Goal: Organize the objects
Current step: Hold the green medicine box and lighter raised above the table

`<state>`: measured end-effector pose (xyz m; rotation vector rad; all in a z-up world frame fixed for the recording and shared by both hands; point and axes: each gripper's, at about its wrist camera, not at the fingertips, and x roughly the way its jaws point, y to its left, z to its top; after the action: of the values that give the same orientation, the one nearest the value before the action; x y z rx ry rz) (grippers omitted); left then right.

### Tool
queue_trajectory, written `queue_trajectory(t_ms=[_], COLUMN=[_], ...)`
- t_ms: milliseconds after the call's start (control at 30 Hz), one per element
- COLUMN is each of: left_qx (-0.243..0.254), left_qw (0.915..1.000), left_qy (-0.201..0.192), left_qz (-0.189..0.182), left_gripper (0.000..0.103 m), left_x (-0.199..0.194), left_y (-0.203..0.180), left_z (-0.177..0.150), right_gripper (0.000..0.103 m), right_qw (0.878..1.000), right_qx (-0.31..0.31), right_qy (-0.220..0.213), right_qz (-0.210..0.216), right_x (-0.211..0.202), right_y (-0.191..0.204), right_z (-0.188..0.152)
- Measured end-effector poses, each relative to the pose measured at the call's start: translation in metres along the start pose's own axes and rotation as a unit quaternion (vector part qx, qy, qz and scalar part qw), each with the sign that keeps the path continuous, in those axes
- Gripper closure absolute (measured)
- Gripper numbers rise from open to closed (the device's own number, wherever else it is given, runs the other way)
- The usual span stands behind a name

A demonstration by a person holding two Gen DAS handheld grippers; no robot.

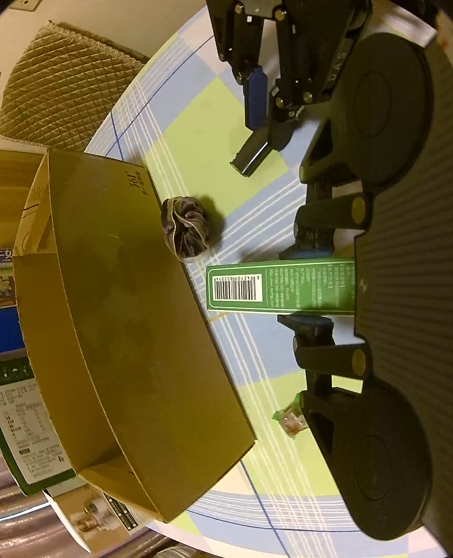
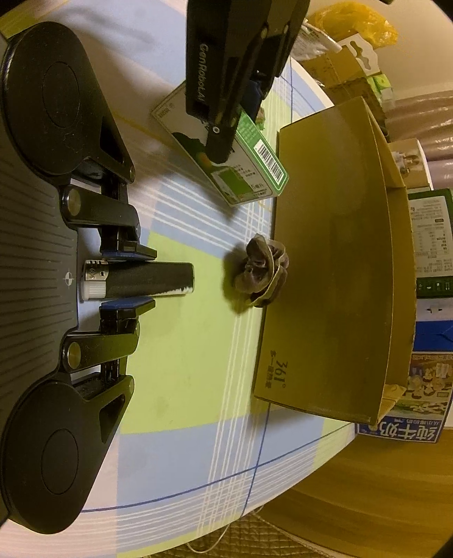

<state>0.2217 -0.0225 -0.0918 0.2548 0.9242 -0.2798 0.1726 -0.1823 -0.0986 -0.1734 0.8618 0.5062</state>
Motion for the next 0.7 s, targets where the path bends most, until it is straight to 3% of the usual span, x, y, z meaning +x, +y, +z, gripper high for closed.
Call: queue_trajectory(t_ms=[467,700], left_qx=[-0.002,-0.045], left_qw=[1.0,0.999], left_qy=[0.009,0.005], left_qz=[0.002,-0.003], left_gripper=[0.078,0.078], left_x=[0.006,-0.012], left_y=[-0.003,0.002], left_z=[0.0,-0.006], right_gripper=[0.084,0.084], right_qw=[1.0,1.0], right_qx=[-0.005,0.017], right_qy=[-0.006,-0.021], right_qz=[-0.005,-0.006], right_x=[0.003,-0.01], right_y=[0.003,-0.003], right_z=[0.0,0.003])
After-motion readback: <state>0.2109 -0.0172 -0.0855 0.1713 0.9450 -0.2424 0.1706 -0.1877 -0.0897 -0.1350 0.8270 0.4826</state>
